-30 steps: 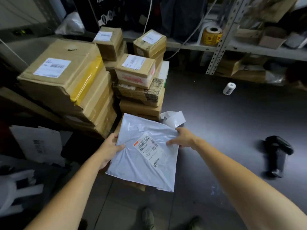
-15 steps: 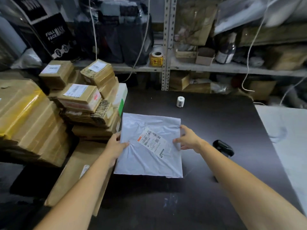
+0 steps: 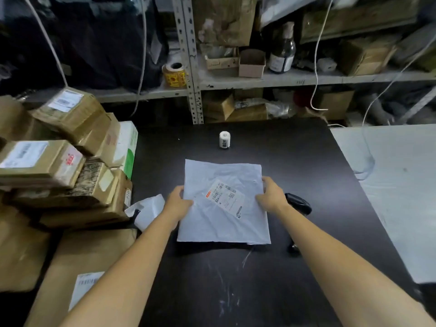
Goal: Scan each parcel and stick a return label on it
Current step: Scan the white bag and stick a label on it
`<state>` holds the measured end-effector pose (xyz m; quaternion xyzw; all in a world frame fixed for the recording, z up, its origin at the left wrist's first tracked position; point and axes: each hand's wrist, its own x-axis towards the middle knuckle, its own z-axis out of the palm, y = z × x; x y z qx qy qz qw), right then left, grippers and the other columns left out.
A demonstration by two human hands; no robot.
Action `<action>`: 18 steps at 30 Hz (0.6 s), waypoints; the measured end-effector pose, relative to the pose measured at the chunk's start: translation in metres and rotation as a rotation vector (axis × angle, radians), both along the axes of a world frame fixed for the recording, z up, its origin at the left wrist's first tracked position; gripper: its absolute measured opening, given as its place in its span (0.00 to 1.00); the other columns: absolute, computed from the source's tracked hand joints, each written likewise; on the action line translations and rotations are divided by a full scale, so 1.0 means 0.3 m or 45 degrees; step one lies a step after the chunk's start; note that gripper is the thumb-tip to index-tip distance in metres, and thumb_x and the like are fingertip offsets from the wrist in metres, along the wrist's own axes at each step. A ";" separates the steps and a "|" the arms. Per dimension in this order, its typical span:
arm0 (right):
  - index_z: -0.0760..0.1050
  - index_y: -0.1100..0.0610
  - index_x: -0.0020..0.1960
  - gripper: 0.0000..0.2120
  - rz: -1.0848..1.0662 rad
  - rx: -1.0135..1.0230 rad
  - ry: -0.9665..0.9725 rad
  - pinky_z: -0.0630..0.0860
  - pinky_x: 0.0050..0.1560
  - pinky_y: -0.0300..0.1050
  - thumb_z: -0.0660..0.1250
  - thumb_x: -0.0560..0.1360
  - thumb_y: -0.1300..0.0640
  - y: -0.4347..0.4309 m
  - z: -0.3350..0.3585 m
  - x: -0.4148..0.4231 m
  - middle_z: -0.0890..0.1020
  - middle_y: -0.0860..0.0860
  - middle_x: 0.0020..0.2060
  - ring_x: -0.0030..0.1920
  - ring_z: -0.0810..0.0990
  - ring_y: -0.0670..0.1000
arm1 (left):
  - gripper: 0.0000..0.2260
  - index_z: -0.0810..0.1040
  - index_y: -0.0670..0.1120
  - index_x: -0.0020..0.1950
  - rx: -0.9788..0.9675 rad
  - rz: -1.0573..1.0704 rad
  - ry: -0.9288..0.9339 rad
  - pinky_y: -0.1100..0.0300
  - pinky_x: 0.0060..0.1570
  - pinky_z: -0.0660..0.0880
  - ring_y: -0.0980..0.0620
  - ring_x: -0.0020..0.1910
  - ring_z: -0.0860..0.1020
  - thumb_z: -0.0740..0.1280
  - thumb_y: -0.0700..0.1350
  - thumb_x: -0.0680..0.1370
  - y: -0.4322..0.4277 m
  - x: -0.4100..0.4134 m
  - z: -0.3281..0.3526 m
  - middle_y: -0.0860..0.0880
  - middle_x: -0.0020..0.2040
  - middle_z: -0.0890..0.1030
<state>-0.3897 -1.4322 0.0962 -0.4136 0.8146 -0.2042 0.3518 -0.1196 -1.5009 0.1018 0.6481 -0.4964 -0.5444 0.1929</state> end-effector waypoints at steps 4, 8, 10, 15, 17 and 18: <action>0.70 0.55 0.70 0.24 -0.007 0.045 0.135 0.76 0.46 0.48 0.62 0.74 0.65 -0.040 -0.062 -0.010 0.80 0.58 0.55 0.52 0.79 0.60 | 0.23 0.70 0.49 0.69 0.054 -0.166 -0.073 0.60 0.42 0.76 0.52 0.50 0.78 0.67 0.37 0.76 -0.048 -0.016 -0.050 0.52 0.57 0.78; 0.69 0.59 0.70 0.24 -0.045 0.088 0.202 0.76 0.47 0.49 0.61 0.74 0.67 -0.059 -0.117 -0.011 0.78 0.60 0.57 0.53 0.79 0.61 | 0.20 0.72 0.47 0.68 0.045 -0.260 -0.165 0.61 0.41 0.73 0.53 0.47 0.77 0.65 0.36 0.76 -0.073 -0.025 -0.095 0.51 0.56 0.79; 0.65 0.58 0.74 0.27 -0.055 0.128 0.212 0.76 0.51 0.50 0.62 0.75 0.66 -0.058 -0.133 -0.007 0.77 0.59 0.62 0.57 0.78 0.60 | 0.18 0.75 0.47 0.65 0.017 -0.299 -0.231 0.60 0.43 0.73 0.51 0.47 0.77 0.65 0.37 0.76 -0.076 -0.023 -0.109 0.50 0.55 0.80; 0.63 0.56 0.76 0.28 -0.006 0.243 0.221 0.74 0.57 0.49 0.65 0.77 0.56 -0.045 -0.109 0.014 0.71 0.59 0.68 0.62 0.76 0.60 | 0.15 0.77 0.48 0.62 -0.002 -0.361 -0.293 0.61 0.42 0.72 0.50 0.47 0.78 0.65 0.38 0.76 -0.086 -0.009 -0.131 0.49 0.54 0.81; 0.64 0.57 0.75 0.27 0.010 0.230 0.264 0.72 0.60 0.49 0.64 0.78 0.55 -0.032 -0.076 0.018 0.70 0.59 0.69 0.64 0.74 0.60 | 0.15 0.77 0.48 0.62 -0.008 -0.403 -0.320 0.59 0.45 0.73 0.48 0.49 0.78 0.64 0.39 0.76 -0.093 -0.006 -0.130 0.49 0.54 0.80; 0.66 0.58 0.74 0.25 0.012 0.197 0.309 0.72 0.60 0.50 0.64 0.78 0.55 -0.022 -0.054 0.018 0.71 0.59 0.68 0.64 0.74 0.61 | 0.15 0.77 0.48 0.61 -0.011 -0.418 -0.325 0.58 0.46 0.73 0.48 0.49 0.78 0.64 0.39 0.75 -0.095 -0.005 -0.129 0.49 0.54 0.80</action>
